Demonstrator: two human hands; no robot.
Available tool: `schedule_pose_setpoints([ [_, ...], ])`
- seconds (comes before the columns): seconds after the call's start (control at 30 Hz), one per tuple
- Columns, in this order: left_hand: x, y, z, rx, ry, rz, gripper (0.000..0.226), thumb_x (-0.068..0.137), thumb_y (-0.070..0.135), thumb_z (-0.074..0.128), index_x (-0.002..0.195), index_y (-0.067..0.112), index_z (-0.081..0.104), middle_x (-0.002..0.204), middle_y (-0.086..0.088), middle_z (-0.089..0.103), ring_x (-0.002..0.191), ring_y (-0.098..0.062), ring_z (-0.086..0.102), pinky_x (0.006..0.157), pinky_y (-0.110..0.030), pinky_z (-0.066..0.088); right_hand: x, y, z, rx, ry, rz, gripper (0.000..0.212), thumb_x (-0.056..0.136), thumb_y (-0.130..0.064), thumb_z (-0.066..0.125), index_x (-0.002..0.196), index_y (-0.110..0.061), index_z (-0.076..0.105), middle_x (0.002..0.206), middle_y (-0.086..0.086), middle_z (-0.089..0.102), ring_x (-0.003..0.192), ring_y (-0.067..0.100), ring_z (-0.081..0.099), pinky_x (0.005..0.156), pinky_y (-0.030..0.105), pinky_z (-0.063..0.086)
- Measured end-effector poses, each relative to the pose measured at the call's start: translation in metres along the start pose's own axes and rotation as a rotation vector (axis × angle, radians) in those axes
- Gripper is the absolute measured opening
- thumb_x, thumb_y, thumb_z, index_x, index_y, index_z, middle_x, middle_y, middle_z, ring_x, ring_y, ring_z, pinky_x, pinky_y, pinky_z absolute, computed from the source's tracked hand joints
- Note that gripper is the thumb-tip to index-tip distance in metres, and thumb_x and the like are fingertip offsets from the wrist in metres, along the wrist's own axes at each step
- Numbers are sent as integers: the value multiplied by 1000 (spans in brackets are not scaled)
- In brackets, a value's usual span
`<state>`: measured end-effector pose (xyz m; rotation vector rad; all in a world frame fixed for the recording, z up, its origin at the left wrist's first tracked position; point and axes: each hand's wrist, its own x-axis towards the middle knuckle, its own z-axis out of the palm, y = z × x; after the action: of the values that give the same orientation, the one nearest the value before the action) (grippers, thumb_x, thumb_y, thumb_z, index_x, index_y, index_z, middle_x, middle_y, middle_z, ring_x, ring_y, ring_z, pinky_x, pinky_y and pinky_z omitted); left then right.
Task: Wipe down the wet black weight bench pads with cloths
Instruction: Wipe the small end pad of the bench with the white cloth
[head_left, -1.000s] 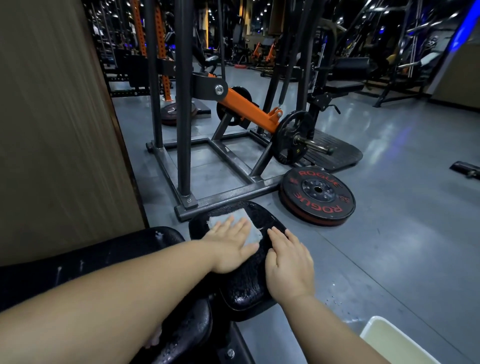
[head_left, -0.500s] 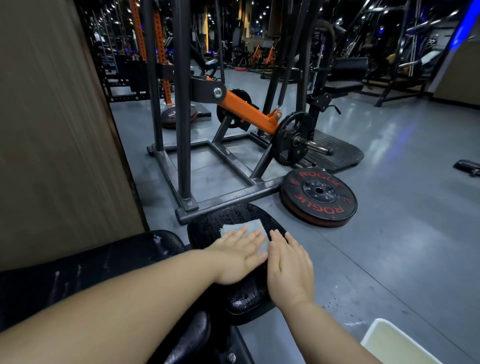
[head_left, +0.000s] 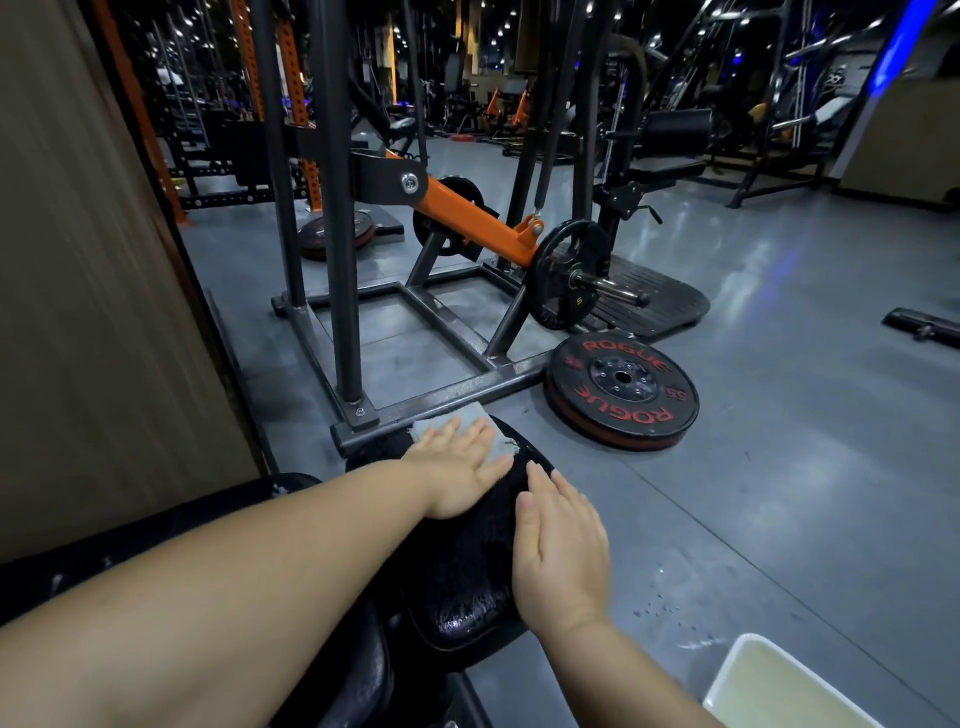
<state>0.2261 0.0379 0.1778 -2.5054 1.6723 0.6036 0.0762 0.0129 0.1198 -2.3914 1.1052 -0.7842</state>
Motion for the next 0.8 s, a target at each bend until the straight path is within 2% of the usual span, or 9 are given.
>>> schedule_pose_setpoints([
  [0.17, -40, 23, 17, 44, -77, 235, 58, 104, 47, 9, 155, 27, -11, 160, 11, -19, 146, -11, -22, 116, -30, -15, -4, 5, 1, 219, 51, 40, 80, 85, -59, 3, 149, -19, 28, 152, -5, 34, 142, 7, 24, 118, 27, 13],
  [0.3, -49, 19, 20, 64, -106, 298, 56, 104, 47, 10, 154, 30, -10, 159, 16, -19, 145, -8, -23, 112, -24, -17, -9, 10, -7, 695, 123, 142, 57, 85, -63, 20, 137, -42, 30, 140, -27, 38, 133, -6, 33, 112, 22, 25],
  [0.37, -38, 18, 13, 74, -92, 281, 55, 105, 46, 11, 154, 30, -7, 160, 14, -16, 147, -9, -19, 113, -24, -14, -10, 14, -14, 831, 156, 199, 61, 83, -65, 24, 136, -37, 36, 138, -23, 43, 130, -10, 37, 109, 15, 27],
  [0.43, -18, 19, 7, 60, -67, 233, 55, 105, 45, 11, 155, 28, -4, 161, 12, -13, 148, -12, -15, 116, -27, -11, -11, 19, -21, 879, 166, 227, 68, 83, -64, 25, 138, -27, 42, 137, -17, 48, 125, -14, 40, 101, 3, 28],
  [0.5, 4, 22, 0, 41, -39, 177, 55, 105, 45, 10, 156, 27, -2, 162, 11, -11, 149, -13, -13, 119, -30, -9, -11, 24, -26, 893, 167, 259, 65, 90, -58, 24, 138, -21, 47, 135, -13, 51, 122, -16, 42, 94, -3, 28],
  [0.57, 21, 25, -5, 35, -25, 135, 55, 106, 44, 10, 156, 27, 0, 163, 11, -9, 149, -14, -13, 119, -32, -9, -10, 30, -28, 887, 168, 296, 56, 96, -56, 23, 133, -24, 51, 133, -11, 55, 122, -12, 45, 94, -1, 29],
  [0.67, 33, 30, -7, 21, -12, 108, 55, 105, 46, 9, 156, 28, 6, 163, 11, -5, 149, -15, -12, 120, -35, -10, -9, 40, -27, 828, 130, 344, 42, 96, -55, 22, 120, -37, 52, 130, -9, 58, 123, -1, 49, 102, 14, 30],
  [0.8, 27, 33, -3, 37, -6, 130, 56, 104, 49, 11, 156, 29, 6, 163, 10, -5, 149, -16, -13, 120, -37, -11, -10, 52, -20, 799, 96, 405, 33, 102, -40, 25, 118, -34, 53, 128, -3, 60, 121, 7, 52, 108, 28, 33],
])
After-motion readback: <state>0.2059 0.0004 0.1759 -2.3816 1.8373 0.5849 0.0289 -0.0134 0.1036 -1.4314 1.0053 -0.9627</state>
